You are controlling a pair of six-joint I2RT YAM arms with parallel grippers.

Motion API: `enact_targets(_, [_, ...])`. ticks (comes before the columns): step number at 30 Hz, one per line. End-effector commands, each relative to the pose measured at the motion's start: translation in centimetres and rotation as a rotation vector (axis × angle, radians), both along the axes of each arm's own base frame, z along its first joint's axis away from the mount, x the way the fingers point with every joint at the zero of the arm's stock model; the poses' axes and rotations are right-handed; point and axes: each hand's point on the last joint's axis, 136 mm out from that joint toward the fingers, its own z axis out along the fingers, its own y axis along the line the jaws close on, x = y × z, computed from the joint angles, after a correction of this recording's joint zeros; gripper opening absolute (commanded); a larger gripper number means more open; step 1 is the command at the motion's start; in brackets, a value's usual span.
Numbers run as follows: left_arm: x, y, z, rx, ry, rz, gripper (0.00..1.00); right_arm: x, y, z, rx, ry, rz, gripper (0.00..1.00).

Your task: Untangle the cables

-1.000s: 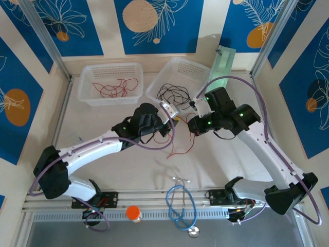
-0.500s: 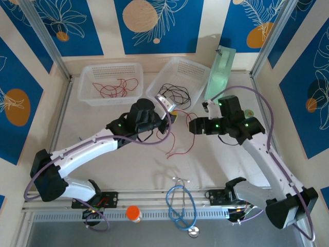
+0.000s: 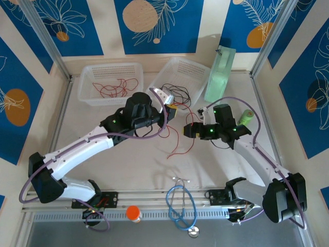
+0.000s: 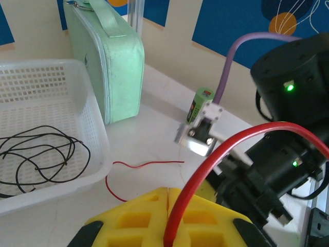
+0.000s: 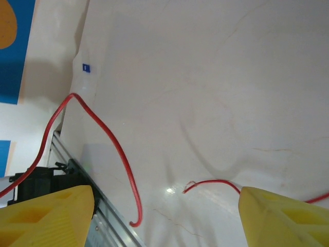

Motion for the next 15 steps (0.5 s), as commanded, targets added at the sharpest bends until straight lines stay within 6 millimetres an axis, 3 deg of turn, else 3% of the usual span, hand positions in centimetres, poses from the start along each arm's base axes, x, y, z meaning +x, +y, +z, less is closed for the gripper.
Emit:
enact_targets(1, [-0.7, 0.3, 3.2, -0.067, -0.023, -0.015, 0.00, 0.1, 2.3, 1.0, 0.062, -0.034, 0.053, 0.74])
enact_targets(5, [-0.7, 0.3, 3.5, -0.076, -0.029, -0.014, 0.00, -0.1, 3.8, -0.5, 0.066, 0.009, 0.072, 0.69])
enact_targets(10, [-0.8, 0.6, 4.1, -0.081, -0.045, -0.006, 0.00, -0.3, 4.6, -2.4, 0.044, 0.053, 0.065, 0.56])
enact_targets(13, [-0.7, 0.8, 4.6, -0.080, -0.059, 0.000, 0.00, -0.6, 4.5, -3.0, 0.030, 0.073, 0.055, 0.29])
enact_targets(15, [-0.6, 1.2, 5.2, -0.080, -0.078, 0.013, 0.00, -0.7, 4.2, -3.4, 0.017, 0.084, 0.039, 0.02])
